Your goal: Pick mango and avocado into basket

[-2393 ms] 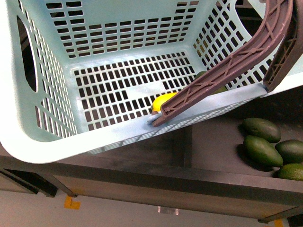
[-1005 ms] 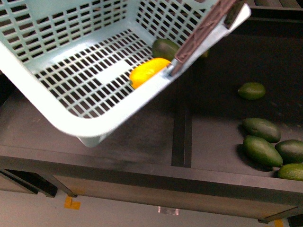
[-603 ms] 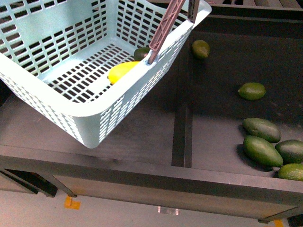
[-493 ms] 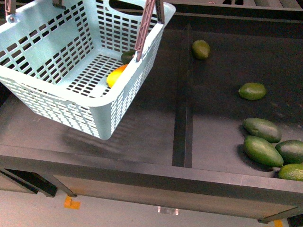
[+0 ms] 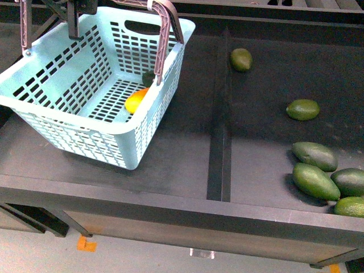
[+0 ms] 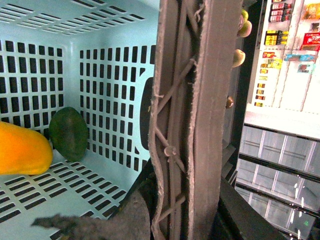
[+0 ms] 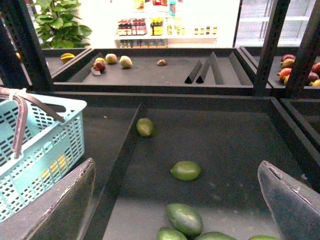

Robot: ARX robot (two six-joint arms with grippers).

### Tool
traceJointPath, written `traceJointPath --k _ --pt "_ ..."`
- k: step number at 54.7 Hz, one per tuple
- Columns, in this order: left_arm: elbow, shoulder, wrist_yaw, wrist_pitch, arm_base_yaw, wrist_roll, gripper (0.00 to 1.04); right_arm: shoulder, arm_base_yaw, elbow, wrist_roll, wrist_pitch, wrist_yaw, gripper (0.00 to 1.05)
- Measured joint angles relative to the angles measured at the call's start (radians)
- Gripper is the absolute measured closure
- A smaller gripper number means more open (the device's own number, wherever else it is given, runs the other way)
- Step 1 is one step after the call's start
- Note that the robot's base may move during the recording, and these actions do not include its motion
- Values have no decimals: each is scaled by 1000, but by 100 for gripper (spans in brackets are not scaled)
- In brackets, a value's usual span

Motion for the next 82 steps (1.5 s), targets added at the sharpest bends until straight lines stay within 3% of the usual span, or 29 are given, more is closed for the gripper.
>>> traceJointPath --k 8,23,29,46,48,51,55,57,60,72,82 --pt "-69 -35 16 28 10 2 86 0 0 0 0 0 0 9" --pt "-158 -131 6 37 25 2 34 0 0 0 0 0 0 9" --pt "-240 -231 -43 61 35 -2 8 0 0 0 0 0 0 9" --pt "-445 -502 -212 -86 29 30 9 0 0 0 0 0 0 9" --pt "-493 -522 -154 27 33 145 14 0 0 0 0 0 0 9" --pt "-614 -550 -43 323 43 418 24 0 0 0 0 0 0 9" --pt "-763 -587 -1 584 52 772 37 0 0 0 0 0 0 9" --pt "-869 -632 11 719 62 1040 48 0 0 0 0 0 0 9" --pt "-961 -697 19 790 77 1268 60 0 0 0 0 0 0 9" --pt "-1188 -857 48 840 109 1489 101 0 0 0 0 0 0 9" --pt "-1354 -1035 118 834 171 1515 103 0 0 0 0 0 0 9"
